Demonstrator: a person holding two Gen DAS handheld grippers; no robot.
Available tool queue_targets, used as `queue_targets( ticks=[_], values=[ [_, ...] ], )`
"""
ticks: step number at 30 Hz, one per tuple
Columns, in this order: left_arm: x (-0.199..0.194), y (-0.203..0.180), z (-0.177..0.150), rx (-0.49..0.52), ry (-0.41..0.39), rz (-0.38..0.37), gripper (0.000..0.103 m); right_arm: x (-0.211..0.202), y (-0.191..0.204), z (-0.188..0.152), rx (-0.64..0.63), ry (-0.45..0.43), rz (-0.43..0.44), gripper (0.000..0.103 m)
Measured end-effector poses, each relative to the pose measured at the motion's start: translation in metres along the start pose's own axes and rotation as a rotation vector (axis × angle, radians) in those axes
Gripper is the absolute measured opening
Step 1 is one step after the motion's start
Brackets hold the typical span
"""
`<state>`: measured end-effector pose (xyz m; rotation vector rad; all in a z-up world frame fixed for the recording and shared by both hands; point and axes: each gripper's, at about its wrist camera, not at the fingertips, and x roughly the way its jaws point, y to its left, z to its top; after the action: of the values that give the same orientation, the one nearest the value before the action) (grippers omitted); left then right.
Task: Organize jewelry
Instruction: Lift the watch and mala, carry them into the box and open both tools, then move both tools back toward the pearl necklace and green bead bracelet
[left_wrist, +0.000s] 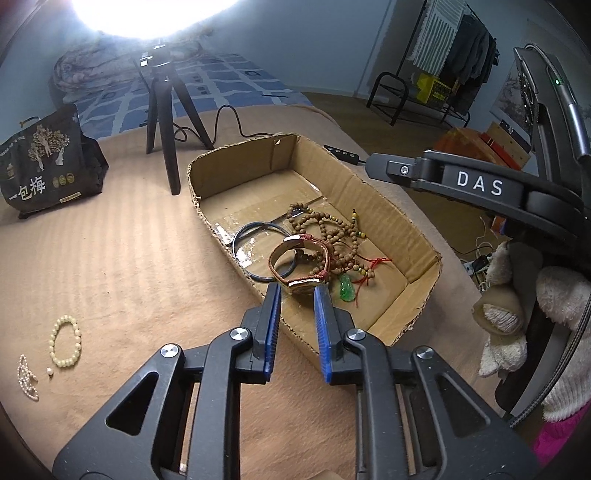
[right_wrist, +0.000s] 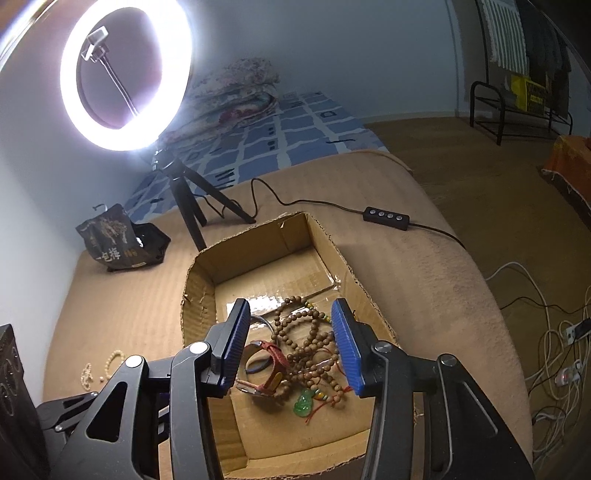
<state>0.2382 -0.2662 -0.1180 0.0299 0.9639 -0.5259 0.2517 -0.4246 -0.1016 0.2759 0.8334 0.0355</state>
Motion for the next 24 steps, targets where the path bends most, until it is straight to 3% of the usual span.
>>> queue_targets(
  ticks=[12, 15, 17, 19, 24],
  values=[
    [-0.029, 0.014, -0.004, -0.004, -0.036, 0.027, 0.017, -0.015, 0.011, 0.0, -0.003, -0.012, -0.017, 0.045],
    [-0.041, 0.023, -0.005, -0.009, -0.052, 0.04, 0.017, -0.022, 0.02, 0.0, -0.013, -0.02, -0.027, 0.054],
    [-0.051, 0.032, -0.005, -0.016, -0.063, 0.049, 0.024, -0.027, 0.027, -0.002, -0.024, -0.033, -0.04, 0.059],
    [-0.063, 0.042, -0.006, -0.025, -0.084, 0.061, 0.044, -0.034, 0.036, -0.003, -0.037, -0.042, -0.045, 0.062],
    [-0.093, 0.072, -0.009, -0.061, -0.125, 0.098, 0.045, -0.047, 0.059, -0.006, -0.057, -0.061, -0.039, 0.07]
  ],
)
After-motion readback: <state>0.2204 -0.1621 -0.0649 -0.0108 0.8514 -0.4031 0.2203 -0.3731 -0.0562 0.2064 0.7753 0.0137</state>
